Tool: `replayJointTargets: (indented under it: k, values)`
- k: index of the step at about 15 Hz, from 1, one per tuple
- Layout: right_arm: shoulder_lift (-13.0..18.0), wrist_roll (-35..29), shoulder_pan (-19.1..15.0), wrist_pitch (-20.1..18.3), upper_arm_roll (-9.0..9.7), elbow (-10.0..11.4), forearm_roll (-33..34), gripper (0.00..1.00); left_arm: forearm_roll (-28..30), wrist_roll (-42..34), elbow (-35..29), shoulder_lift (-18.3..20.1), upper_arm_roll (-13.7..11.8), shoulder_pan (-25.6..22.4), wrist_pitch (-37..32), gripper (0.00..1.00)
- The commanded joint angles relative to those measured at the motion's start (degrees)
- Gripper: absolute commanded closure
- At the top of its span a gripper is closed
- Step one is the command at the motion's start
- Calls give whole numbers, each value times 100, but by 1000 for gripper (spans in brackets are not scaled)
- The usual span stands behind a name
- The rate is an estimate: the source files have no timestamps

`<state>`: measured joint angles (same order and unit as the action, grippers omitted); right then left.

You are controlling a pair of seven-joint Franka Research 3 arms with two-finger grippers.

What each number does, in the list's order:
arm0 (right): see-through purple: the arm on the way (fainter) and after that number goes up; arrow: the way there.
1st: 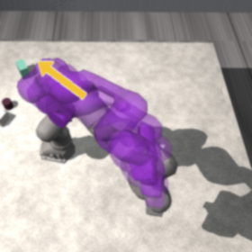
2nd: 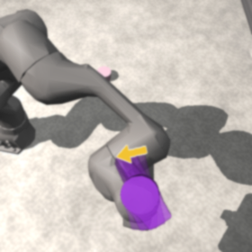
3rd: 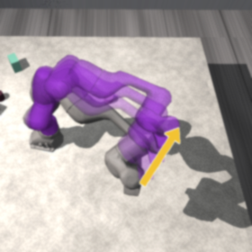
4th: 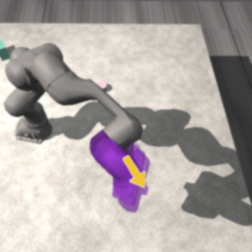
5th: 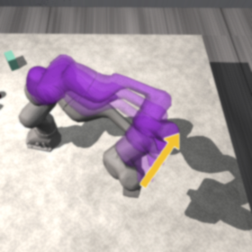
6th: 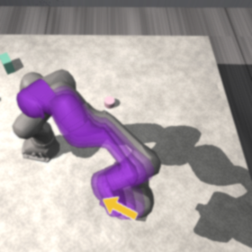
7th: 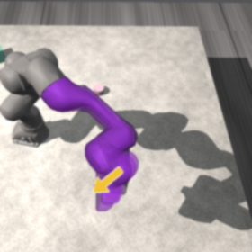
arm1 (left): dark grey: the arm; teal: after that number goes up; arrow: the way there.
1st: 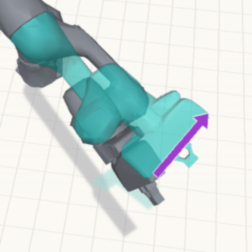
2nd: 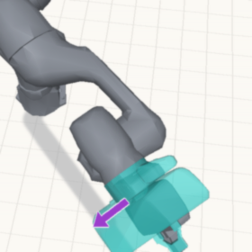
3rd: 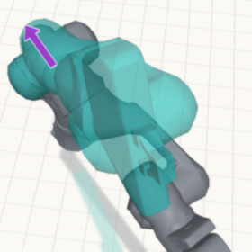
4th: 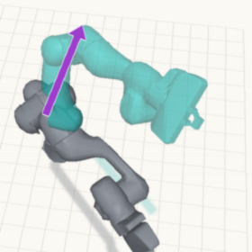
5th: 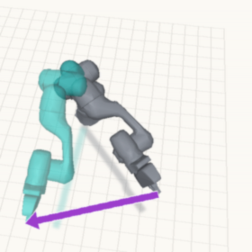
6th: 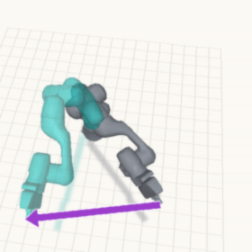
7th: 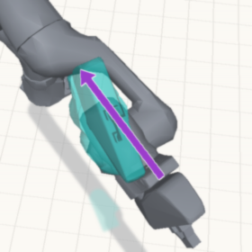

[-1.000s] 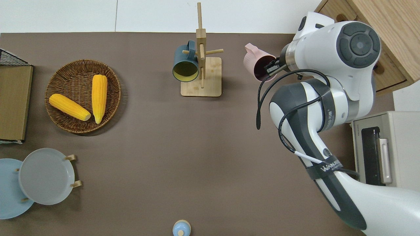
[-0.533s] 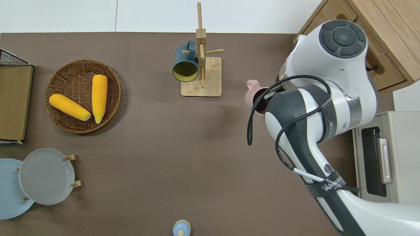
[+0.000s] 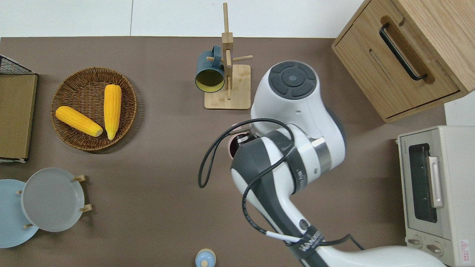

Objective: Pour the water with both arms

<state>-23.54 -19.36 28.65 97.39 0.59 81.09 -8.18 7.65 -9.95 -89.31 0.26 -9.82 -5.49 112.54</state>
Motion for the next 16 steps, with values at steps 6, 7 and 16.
replayJointTargets:
  k: [6, 7, 16]
  values:
    - [-722, -1957, 967, 895, -23, -207, -859, 1000, -518, 845, -2695, 1871, 840, 118, 1067, 1000]
    - [-766, -2001, 976, 939, -23, -207, -939, 1000, -527, 924, -2967, 2020, 937, 109, 1190, 1000]
    - [-1127, -2107, 1117, 1624, -6, -216, -1071, 633, -501, 1021, -4638, 3067, 1271, 153, 1780, 1000]
